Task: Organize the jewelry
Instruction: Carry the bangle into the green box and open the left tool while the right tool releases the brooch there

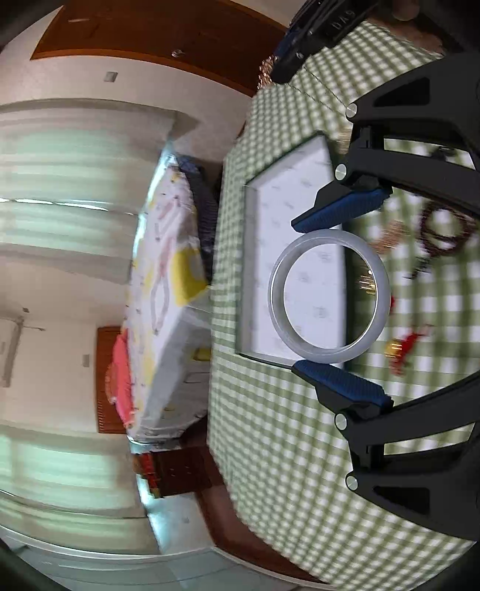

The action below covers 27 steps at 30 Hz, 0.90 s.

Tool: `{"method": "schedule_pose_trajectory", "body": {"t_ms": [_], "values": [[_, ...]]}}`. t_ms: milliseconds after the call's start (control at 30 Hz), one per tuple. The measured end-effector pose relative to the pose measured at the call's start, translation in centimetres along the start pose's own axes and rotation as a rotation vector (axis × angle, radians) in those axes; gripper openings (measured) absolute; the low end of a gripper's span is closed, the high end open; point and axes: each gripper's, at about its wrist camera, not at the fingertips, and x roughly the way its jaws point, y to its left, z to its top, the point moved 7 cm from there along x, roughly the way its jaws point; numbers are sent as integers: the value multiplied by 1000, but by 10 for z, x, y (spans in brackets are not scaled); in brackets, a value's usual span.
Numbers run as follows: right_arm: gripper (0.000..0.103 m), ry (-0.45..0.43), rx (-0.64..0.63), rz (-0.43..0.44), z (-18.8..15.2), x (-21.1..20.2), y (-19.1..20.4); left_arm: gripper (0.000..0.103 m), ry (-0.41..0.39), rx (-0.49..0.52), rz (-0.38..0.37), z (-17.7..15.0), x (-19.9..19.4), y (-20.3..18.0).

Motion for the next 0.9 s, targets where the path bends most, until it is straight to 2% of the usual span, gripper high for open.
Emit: {"method": "schedule_pose_trajectory", "body": {"t_ms": [133,233,300,533,700,900], "values": [[24,-36,-2,6,28,24,-3,69,-62,28,-2,33,21,-14],[24,-44,-12,3,35,45,-5,69,-76,36,6,43,43,-20],[24,-23,-11,4,30,60,-7,69,-47,42,10,40,67,-23],[24,158,8,0,-25,122,-17,69,131,47,10,-4,140,-26],[24,253,19,-16,-48,142,-22,69,224,47,19,-32,166,-19],[24,328,17,-15,-65,154,-23,69,283,36,12,-48,177,-16]]}}
